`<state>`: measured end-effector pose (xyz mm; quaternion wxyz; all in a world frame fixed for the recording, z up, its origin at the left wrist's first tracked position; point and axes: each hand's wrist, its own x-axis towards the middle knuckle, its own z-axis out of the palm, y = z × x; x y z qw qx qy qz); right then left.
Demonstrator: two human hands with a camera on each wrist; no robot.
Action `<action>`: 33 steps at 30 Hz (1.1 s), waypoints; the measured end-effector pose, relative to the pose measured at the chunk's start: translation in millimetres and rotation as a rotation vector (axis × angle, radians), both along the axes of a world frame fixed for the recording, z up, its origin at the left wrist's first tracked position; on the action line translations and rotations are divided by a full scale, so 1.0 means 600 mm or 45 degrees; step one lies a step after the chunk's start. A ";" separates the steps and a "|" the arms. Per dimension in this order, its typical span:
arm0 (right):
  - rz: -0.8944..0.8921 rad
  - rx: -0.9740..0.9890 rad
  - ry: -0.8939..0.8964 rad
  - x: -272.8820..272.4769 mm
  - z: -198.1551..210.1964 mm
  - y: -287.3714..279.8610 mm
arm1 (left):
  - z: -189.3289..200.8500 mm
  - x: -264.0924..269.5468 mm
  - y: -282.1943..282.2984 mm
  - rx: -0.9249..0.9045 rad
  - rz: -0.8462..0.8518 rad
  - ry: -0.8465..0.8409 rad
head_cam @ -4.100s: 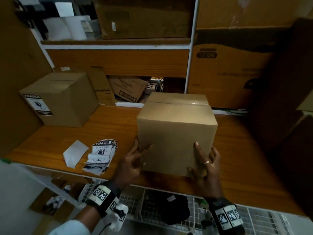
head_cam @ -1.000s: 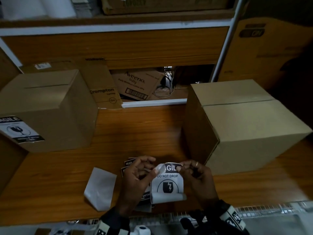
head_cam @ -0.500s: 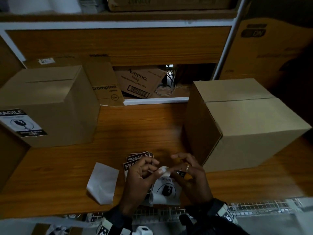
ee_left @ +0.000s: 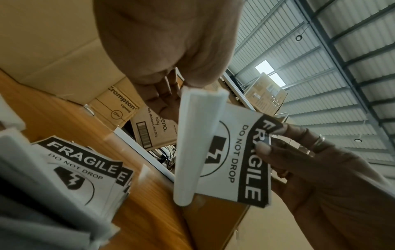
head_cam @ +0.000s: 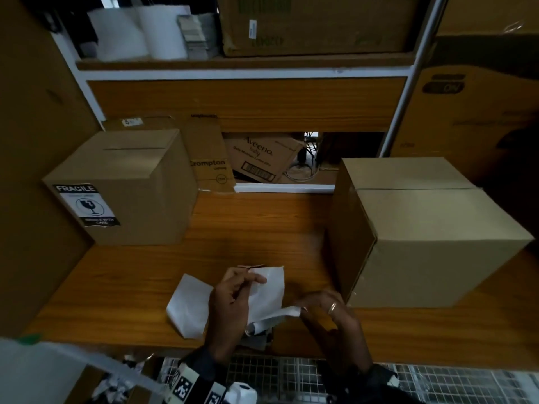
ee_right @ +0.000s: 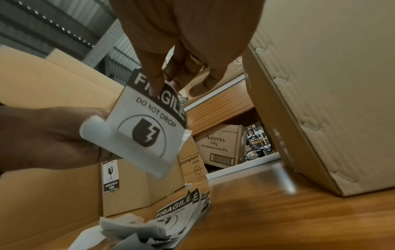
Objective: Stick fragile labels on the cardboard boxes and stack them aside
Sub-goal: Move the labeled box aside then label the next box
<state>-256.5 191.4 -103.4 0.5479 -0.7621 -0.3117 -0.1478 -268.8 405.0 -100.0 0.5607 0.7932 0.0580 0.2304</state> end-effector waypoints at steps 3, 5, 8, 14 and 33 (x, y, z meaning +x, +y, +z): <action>0.023 0.034 0.001 -0.018 0.017 -0.013 | 0.007 -0.022 -0.025 -0.011 -0.030 -0.016; 0.037 0.004 -0.031 -0.030 0.013 -0.026 | 0.013 -0.042 -0.040 -0.022 -0.056 0.013; 0.076 0.021 0.027 -0.057 0.008 -0.044 | 0.017 -0.074 -0.052 0.030 -0.034 0.075; 0.251 0.123 0.118 -0.099 -0.014 -0.064 | 0.016 -0.125 -0.009 0.076 -0.022 0.176; 0.228 -0.219 0.200 -0.082 0.012 0.064 | -0.032 -0.045 0.270 0.120 -0.158 0.527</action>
